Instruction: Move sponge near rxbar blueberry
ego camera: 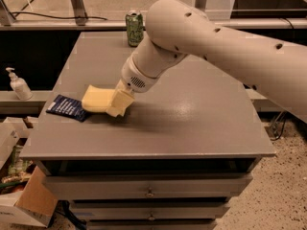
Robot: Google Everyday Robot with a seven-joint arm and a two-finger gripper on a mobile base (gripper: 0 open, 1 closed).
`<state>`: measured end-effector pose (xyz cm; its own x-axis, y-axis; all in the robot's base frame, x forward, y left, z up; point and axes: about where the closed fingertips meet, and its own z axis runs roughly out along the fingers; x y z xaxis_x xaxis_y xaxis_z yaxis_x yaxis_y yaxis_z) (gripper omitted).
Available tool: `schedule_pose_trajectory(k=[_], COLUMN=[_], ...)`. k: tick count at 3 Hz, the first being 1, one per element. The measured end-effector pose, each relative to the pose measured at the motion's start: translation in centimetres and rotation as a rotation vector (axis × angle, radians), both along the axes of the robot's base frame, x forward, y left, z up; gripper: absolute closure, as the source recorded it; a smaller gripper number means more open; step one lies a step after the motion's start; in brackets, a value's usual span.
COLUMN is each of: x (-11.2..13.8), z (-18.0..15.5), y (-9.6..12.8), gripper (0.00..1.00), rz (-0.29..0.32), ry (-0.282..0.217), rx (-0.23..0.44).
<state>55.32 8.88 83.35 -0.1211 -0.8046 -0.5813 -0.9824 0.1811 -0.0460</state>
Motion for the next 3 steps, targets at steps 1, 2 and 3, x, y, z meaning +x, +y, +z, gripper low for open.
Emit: schedule_pose_trajectory(k=[1, 2, 3], x=[0.40, 0.78, 1.15], z=[-0.73, -1.00, -0.60], y=[-0.49, -0.60, -0.66], gripper=[0.36, 0.12, 0.00], rz=[-0.012, -0.013, -0.011], ry=[0.003, 0.000, -0.004], rx=[-0.009, -0.010, -0.005])
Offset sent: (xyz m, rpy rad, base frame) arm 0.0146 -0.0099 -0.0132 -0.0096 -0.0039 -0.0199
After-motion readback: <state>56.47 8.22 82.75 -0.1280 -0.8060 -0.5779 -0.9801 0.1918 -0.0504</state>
